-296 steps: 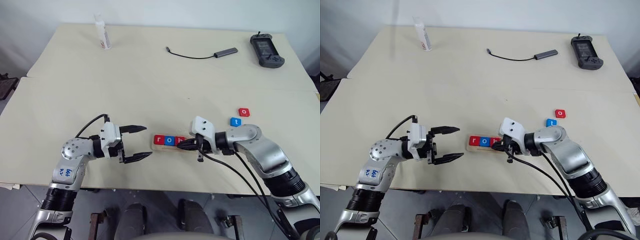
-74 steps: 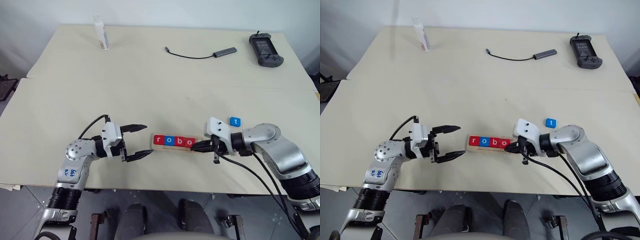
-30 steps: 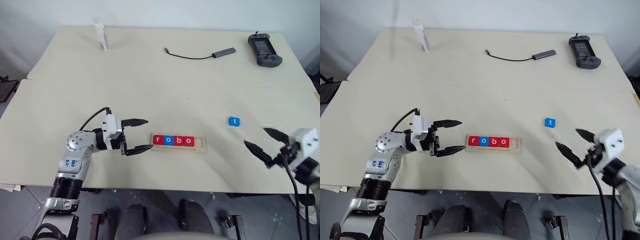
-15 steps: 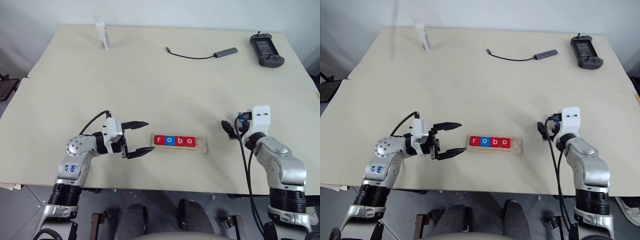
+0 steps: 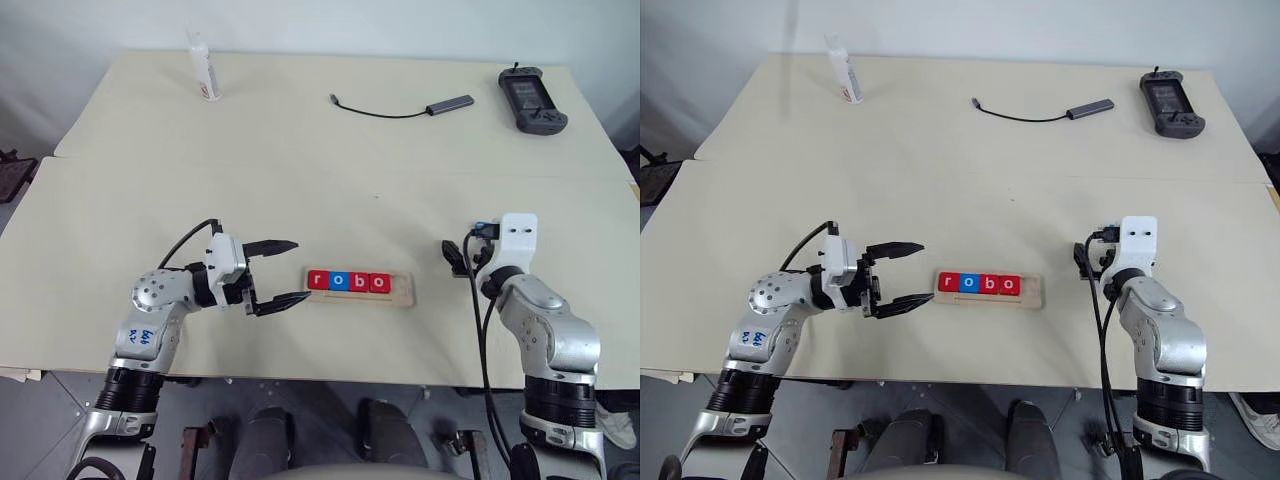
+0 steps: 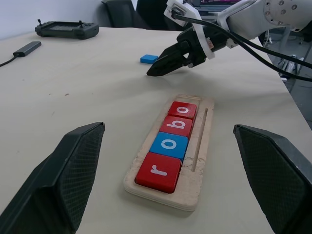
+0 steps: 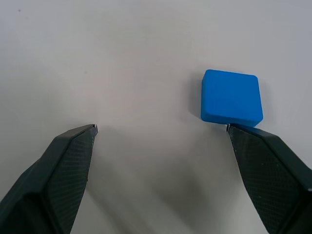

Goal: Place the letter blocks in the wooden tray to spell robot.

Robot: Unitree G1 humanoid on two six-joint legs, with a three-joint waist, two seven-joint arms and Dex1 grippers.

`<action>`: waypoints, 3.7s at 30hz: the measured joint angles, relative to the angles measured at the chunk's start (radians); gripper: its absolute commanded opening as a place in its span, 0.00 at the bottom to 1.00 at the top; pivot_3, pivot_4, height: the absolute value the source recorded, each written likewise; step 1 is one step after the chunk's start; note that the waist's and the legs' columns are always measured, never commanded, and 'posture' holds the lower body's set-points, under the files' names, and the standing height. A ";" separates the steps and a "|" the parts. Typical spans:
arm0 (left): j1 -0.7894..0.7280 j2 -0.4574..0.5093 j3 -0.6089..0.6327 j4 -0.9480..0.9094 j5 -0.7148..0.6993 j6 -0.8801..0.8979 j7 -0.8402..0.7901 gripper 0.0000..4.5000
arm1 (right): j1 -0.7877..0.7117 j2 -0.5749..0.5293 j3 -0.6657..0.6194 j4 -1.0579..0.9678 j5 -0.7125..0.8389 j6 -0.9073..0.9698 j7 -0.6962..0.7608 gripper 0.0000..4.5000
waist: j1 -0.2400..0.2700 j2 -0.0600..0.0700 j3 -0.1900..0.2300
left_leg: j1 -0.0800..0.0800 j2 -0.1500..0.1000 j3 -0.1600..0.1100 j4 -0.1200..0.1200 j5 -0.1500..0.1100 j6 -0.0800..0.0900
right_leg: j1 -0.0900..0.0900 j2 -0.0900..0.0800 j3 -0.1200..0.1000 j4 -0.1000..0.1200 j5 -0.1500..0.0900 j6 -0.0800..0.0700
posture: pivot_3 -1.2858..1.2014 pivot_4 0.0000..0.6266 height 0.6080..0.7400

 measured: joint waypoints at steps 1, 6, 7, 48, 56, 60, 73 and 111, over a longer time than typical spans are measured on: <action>0.000 0.000 0.000 0.001 0.000 0.000 0.000 1.00 | 0.006 -0.009 0.000 -0.004 0.000 0.000 0.008 0.99 | 0.000 0.000 0.000 | 0.000 0.000 0.000 0.000 0.000 0.000 | 0.000 0.000 0.000 0.000 0.000 0.000 | 0.52 0.24 1.00; 0.000 -0.001 0.000 0.001 0.000 0.000 -0.001 1.00 | 0.007 -0.045 -0.027 -0.018 0.013 -0.002 0.047 0.99 | -0.002 0.000 0.000 | 0.000 0.000 0.000 0.000 0.000 0.000 | 0.000 0.000 0.000 0.000 0.000 0.000 | 0.52 0.24 1.00; 0.000 -0.001 0.000 0.001 0.000 0.000 -0.001 1.00 | 0.000 -0.053 -0.035 -0.016 0.012 -0.002 0.046 0.99 | -0.003 0.000 0.000 | 0.000 0.000 0.000 0.000 0.000 0.000 | 0.000 0.000 0.000 0.000 0.000 0.000 | 0.52 0.24 1.00; 0.008 -0.003 -0.002 0.003 0.000 -0.012 0.001 1.00 | -0.289 0.232 -0.654 0.138 0.717 0.485 -0.392 0.79 | 0.001 0.000 0.000 | -0.001 0.000 0.000 -0.002 0.000 0.000 | -0.001 -0.001 0.000 -0.001 0.000 0.000 | 0.52 0.24 1.00; 0.004 -0.001 -0.002 0.007 0.000 -0.014 -0.002 1.00 | -0.153 -0.028 -0.485 0.130 0.651 0.436 -0.256 0.99 | 0.001 0.002 -0.001 | -0.001 -0.001 0.001 -0.003 -0.001 0.002 | -0.001 -0.001 0.001 -0.002 0.000 0.000 | 0.52 0.24 1.00; 0.004 -0.005 -0.004 0.007 0.000 -0.014 -0.002 1.00 | -0.111 -0.094 -0.342 0.062 0.612 0.369 -0.106 0.99 | -0.018 0.002 -0.001 | 0.000 0.001 0.003 -0.005 -0.001 0.002 | -0.002 0.000 0.001 -0.002 0.000 0.000 | 0.52 0.24 1.00; 0.003 -0.006 -0.005 0.007 0.000 -0.014 0.000 1.00 | -0.043 -0.248 0.060 -0.142 0.389 0.092 0.256 0.99 | -0.012 0.002 -0.001 | -0.001 0.000 0.002 -0.004 -0.001 0.002 | -0.002 0.000 0.001 -0.004 0.000 0.000 | 0.52 0.24 1.00; 0.016 -0.006 -0.005 0.002 0.000 -0.010 0.010 1.00 | -0.005 -0.364 0.178 0.016 0.056 -0.157 0.560 0.99 | 0.002 0.001 -0.001 | -0.001 0.000 0.002 -0.004 -0.001 0.002 | -0.002 0.000 0.000 -0.005 0.000 0.000 | 0.52 0.24 1.00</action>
